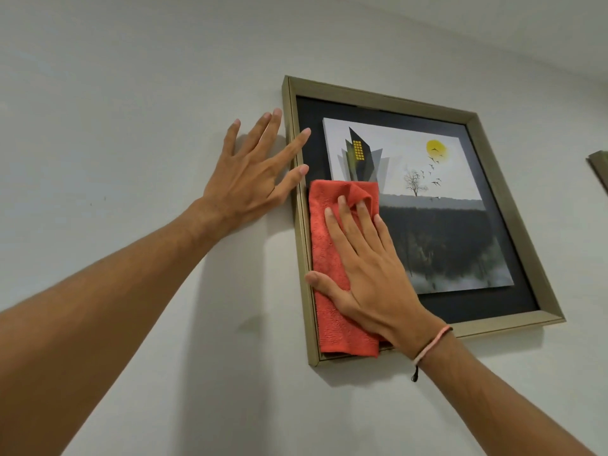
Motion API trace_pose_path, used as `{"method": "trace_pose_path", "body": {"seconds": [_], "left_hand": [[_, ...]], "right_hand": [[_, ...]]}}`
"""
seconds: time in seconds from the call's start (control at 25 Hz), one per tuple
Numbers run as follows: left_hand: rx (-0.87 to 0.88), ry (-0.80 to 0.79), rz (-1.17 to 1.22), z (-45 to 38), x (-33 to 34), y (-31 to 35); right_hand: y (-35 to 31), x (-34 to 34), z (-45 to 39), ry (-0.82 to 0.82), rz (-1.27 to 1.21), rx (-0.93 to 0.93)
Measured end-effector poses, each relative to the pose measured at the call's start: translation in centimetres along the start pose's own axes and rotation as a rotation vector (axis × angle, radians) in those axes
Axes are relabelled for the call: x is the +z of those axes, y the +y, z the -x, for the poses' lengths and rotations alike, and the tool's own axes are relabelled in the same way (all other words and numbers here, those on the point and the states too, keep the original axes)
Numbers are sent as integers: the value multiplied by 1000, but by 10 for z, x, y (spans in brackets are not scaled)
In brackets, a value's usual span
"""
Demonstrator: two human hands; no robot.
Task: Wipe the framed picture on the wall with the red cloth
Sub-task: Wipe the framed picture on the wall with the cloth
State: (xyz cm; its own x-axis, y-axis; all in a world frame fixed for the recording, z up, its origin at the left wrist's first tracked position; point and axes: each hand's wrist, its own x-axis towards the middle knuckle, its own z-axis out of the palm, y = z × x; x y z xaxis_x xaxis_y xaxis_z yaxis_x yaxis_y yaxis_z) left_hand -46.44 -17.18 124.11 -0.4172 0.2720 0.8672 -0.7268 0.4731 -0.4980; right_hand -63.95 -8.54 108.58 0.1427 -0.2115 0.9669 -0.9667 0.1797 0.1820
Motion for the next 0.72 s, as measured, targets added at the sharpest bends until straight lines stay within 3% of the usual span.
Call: {"method": "trace_pose_path", "body": {"seconds": [0.28,0.56,0.72], "left_hand": [[-15,9,-15,0,3,-1],[-43,-9,-16,0,4,0],[-45,-21,-38,0,2,3]], "right_hand": [[-5,-9,-45,-82,-40,32],[-37,1,71,-139,-145,30],[-44,0,71,-153,-156,80]]}}
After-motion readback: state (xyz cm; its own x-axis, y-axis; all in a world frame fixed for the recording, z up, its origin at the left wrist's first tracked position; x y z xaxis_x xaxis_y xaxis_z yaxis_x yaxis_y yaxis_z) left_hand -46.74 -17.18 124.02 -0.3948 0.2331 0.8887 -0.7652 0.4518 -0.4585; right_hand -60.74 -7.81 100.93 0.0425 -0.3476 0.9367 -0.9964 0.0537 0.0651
